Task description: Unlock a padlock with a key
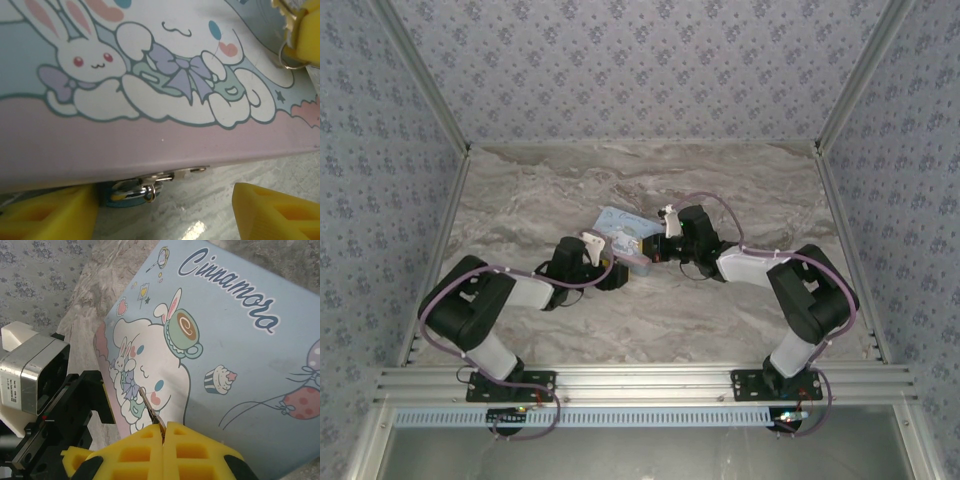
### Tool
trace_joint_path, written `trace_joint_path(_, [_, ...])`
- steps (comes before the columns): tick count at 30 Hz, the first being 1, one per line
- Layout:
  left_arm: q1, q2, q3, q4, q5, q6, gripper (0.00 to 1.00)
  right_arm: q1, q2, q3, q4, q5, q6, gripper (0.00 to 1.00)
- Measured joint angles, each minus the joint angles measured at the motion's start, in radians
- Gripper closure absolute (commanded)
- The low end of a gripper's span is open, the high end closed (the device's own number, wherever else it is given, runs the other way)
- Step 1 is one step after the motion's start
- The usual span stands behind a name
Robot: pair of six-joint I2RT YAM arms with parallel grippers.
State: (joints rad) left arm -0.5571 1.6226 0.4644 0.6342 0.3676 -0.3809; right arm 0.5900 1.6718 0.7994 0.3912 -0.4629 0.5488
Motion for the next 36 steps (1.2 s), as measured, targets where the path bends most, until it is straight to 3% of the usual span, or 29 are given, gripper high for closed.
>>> trace_joint_path(23, [-0.019,0.062,-0.009,0.101,-0.089,-0.005,0.61,0.013,-0.004,0.000,-0.003,0.030,-0.008,0.97])
trace_joint_path(36, [-0.021,0.076,0.000,0.109,-0.098,-0.032,0.70,0.021,-0.018,-0.002,-0.019,0.042,-0.023,0.97])
